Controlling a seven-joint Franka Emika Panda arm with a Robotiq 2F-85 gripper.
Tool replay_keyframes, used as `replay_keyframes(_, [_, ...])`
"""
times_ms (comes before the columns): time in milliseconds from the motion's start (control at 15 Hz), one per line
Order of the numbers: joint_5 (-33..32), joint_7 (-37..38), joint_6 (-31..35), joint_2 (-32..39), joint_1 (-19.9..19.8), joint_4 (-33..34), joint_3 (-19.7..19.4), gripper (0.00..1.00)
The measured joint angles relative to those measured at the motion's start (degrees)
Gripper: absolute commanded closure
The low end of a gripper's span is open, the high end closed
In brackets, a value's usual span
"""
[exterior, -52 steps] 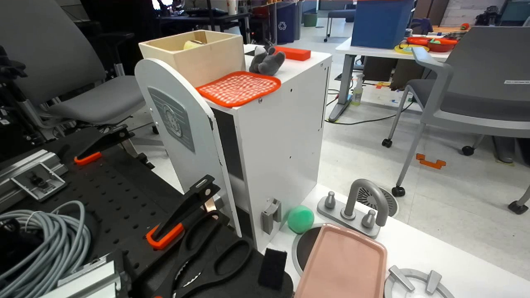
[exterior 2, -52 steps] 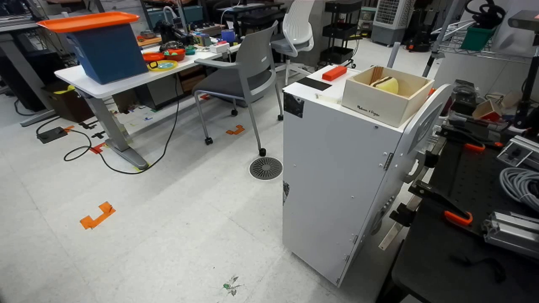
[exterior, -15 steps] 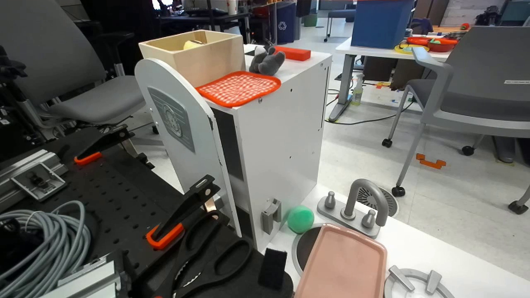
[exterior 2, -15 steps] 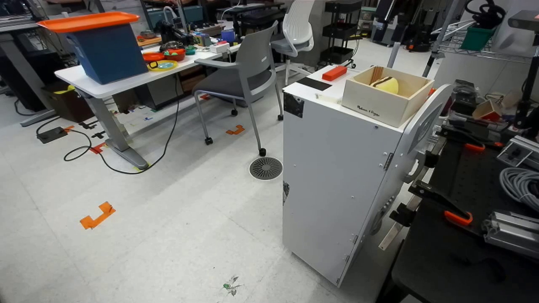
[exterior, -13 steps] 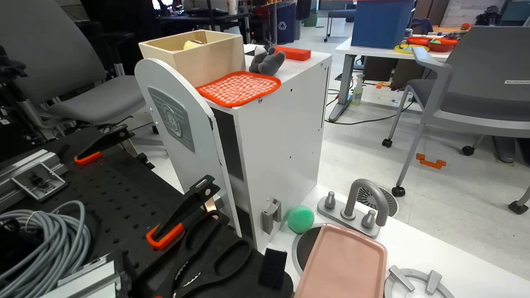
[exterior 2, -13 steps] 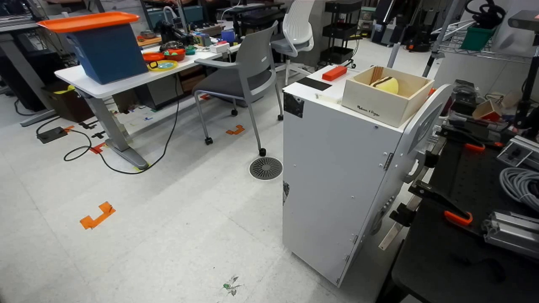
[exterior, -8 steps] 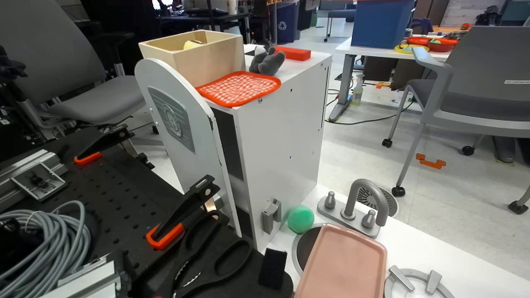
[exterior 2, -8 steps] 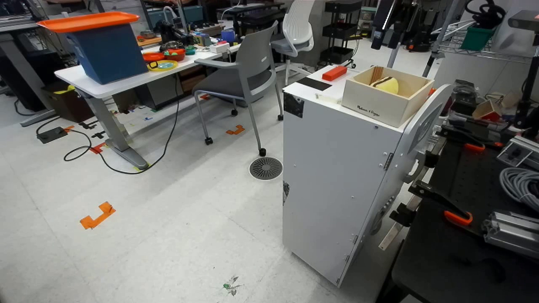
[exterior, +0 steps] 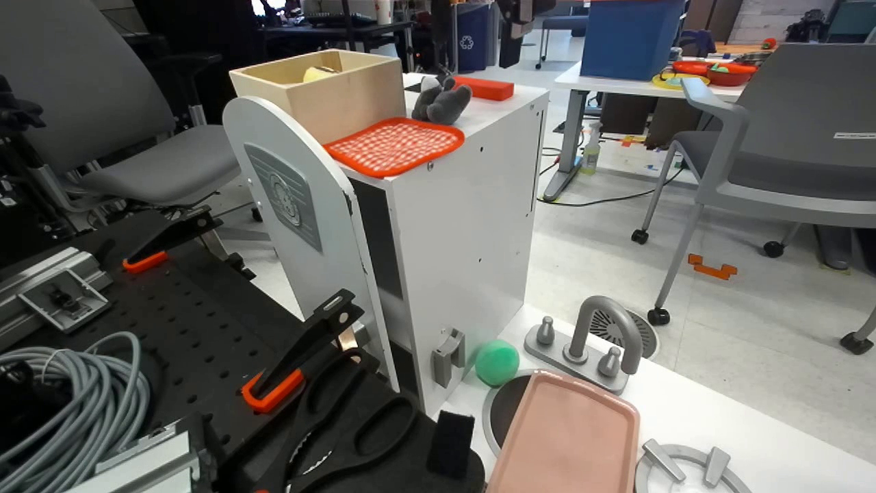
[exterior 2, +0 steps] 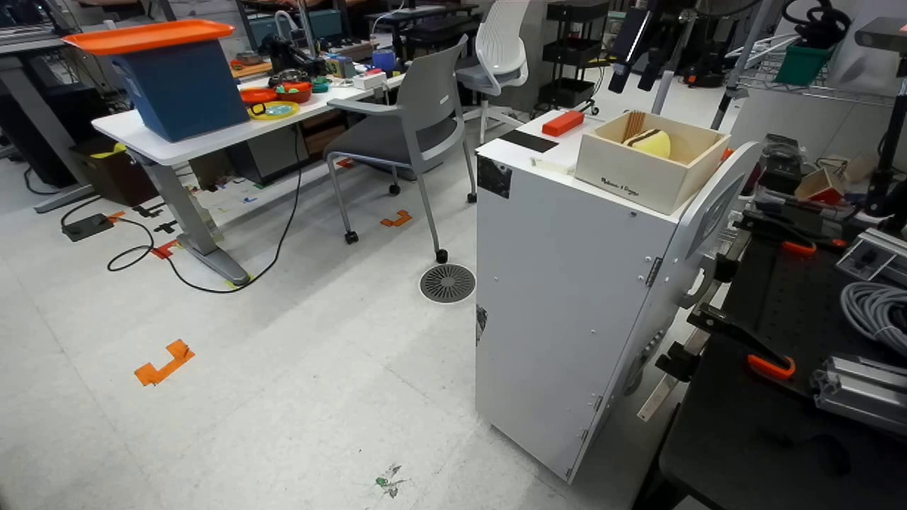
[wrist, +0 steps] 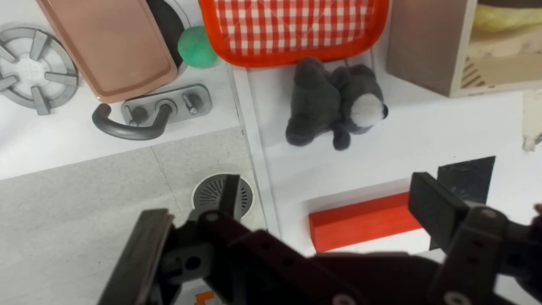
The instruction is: Put the grey plushy in the box, remove the yellow plushy from the box and put it on top of the cupboard, and then put the oven mitt on the tray
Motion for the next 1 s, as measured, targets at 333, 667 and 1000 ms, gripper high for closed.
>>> replay_keyframes(333, [3.0, 1.6, 1.7, 0.7, 0.0, -0.4, 1.6, 0.0])
replay_keyframes(667, [4.8, 5.0, 2.0, 0.7, 0.0, -0.6, 3.0, 0.0])
replay_keyframes(1000, [4.8, 7.8, 2.0, 0.6, 0.0, -1.5, 3.2, 0.0])
